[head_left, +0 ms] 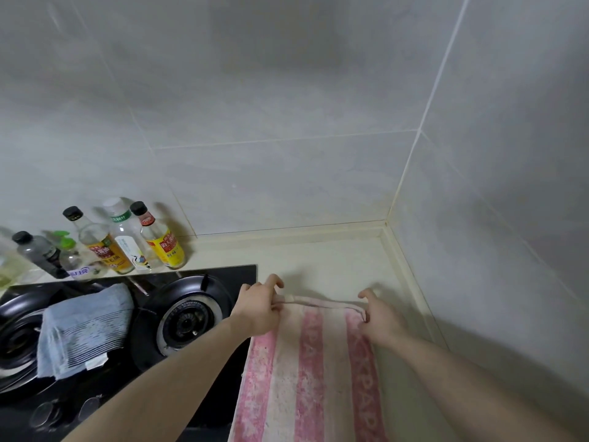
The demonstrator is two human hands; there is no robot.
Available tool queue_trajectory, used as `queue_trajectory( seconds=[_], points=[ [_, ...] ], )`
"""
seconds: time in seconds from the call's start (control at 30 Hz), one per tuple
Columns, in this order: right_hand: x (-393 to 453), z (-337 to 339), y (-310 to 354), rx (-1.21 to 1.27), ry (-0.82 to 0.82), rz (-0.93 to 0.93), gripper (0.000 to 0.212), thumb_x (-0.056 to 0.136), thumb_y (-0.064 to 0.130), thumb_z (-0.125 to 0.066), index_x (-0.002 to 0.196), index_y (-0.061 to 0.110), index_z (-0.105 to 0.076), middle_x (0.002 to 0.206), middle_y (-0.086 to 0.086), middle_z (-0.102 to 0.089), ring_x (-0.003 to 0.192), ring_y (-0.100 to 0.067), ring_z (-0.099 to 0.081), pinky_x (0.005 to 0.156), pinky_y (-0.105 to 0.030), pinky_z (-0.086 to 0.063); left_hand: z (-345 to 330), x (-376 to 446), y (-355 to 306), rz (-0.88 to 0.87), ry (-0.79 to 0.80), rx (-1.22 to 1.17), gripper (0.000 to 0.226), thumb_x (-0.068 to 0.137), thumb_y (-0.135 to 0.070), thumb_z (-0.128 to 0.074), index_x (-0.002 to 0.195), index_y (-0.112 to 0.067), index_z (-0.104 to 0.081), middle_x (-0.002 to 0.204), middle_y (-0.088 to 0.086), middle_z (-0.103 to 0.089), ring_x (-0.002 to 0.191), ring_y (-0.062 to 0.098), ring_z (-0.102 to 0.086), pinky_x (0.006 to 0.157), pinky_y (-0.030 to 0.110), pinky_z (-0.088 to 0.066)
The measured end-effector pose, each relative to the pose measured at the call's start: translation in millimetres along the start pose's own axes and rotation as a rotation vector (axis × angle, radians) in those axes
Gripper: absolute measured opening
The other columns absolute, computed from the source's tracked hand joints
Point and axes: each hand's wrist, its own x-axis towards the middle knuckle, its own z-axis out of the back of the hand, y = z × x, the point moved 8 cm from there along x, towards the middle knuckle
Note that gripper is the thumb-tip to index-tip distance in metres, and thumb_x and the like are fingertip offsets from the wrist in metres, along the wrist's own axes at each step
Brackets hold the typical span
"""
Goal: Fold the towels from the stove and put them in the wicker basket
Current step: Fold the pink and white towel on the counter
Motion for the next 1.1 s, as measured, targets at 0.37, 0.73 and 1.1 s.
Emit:
queue_trajectory(
  seconds=[0.37, 0.73, 1.1],
  points=[
    [-54, 70, 4, -0.024, -0.141, 0.067, 0.02, 0.076, 0.006, -0.058, 0.079, 0.026, -0.061, 0.087, 0.008, -0.064, 0.08, -0.02, -0.059, 0.058, -0.028, -0.033, 34, -58, -14, 0.057, -0.144, 0.103, 0.038, 0.08, -0.018, -0.061, 0.116, -0.032, -0.063, 0.1, -0.011, -0.071, 0.105, 0.02, -0.054, 0.087, 0.033, -0.034],
    [-134, 60, -4, -0.038, -0.157, 0.198, 0.015, 0.072, 0.013, -0.065, 0.074, 0.027, -0.059, 0.079, 0.014, -0.054, 0.074, -0.006, -0.052, 0.052, -0.023, -0.036, 14, -141, -16, 0.011, -0.199, 0.183, 0.021, 0.081, -0.014, -0.064, 0.091, -0.03, -0.073, 0.092, -0.016, -0.065, 0.087, 0.016, -0.053, 0.077, 0.031, -0.036],
    [-191, -29, -15, -0.097, 0.039, 0.303, 0.026, 0.077, 0.003, -0.07, 0.088, 0.026, -0.075, 0.09, 0.025, -0.046, 0.091, -0.007, -0.055, 0.062, -0.009, -0.028, -49, -210, 8, 0.11, 0.059, 0.217, 0.03, 0.088, -0.024, -0.052, 0.104, -0.038, -0.073, 0.106, -0.016, -0.063, 0.098, 0.015, -0.05, 0.087, 0.031, -0.037]
  ],
)
